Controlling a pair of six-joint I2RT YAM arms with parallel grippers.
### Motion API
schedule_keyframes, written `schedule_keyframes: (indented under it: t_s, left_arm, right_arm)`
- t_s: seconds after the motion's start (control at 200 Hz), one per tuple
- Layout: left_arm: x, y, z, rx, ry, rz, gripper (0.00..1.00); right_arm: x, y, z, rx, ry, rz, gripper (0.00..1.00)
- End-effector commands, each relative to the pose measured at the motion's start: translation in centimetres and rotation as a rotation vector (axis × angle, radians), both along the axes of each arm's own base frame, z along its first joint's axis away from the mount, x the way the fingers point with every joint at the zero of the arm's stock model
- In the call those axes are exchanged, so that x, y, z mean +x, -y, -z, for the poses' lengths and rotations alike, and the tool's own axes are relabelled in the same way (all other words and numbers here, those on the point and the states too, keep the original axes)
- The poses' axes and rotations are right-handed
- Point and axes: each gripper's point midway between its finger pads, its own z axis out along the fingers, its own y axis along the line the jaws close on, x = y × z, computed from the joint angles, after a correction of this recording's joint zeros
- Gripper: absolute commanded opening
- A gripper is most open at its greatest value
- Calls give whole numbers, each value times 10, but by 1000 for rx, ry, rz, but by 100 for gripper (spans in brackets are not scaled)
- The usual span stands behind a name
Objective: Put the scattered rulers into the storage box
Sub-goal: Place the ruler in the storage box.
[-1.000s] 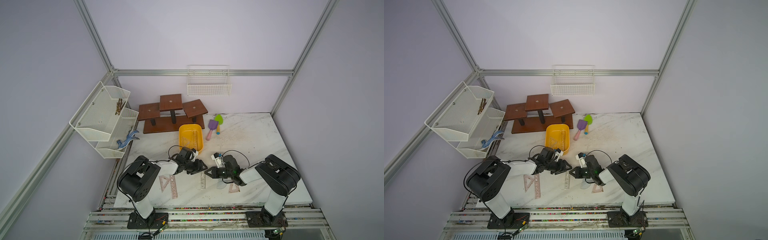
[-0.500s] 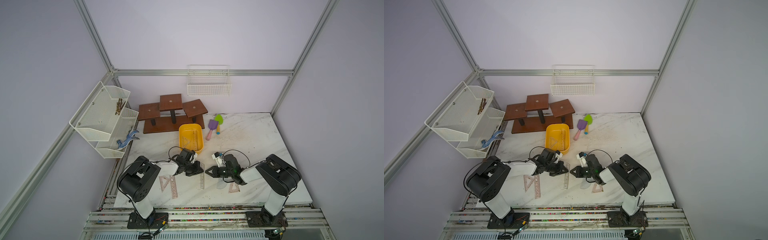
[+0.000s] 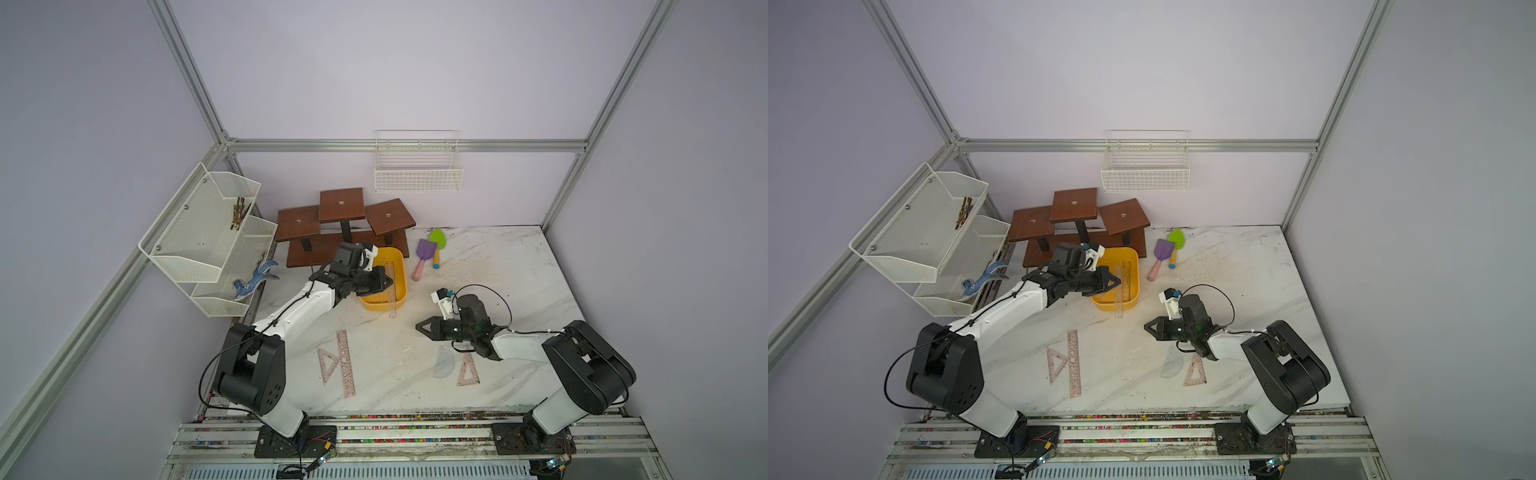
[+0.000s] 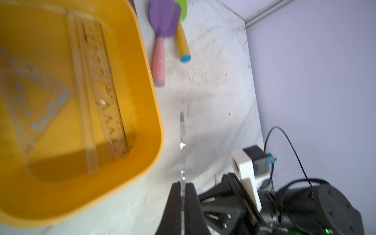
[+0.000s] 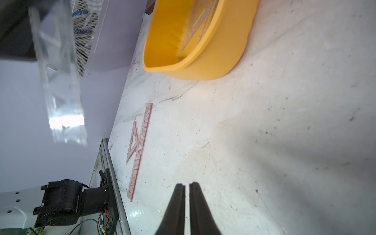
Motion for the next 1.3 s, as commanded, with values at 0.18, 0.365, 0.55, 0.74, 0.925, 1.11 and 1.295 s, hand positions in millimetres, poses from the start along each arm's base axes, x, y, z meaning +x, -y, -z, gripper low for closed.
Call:
schedule_keyframes:
  t_s: [0.18, 0.365, 0.55, 0.74, 0.925, 1.11, 1.295]
  left_arm:
    - [77, 8, 20, 99, 72, 48, 0]
    - [98, 20, 43, 63, 60, 55, 0]
    - [97, 19, 67, 67, 36, 38, 0]
    - [90, 20, 80, 63, 11, 33, 0]
    - [77, 23, 91, 62, -15, 26, 1]
    - [62, 23, 93, 71, -24, 16, 7]
    - [55, 20, 106, 85, -42, -6, 12]
  right_arm:
    - [23, 7, -21, 46, 37, 11, 15]
    - [26, 14, -21, 62, 24, 15, 15]
    - [24, 23, -24, 65, 34, 33, 15]
    - [21, 25, -26, 70, 36, 34, 15]
    - [19, 27, -26, 67, 36, 37, 15]
    - [16, 28, -38, 83, 65, 34, 16]
    - [15, 29, -43, 84, 78, 36, 16]
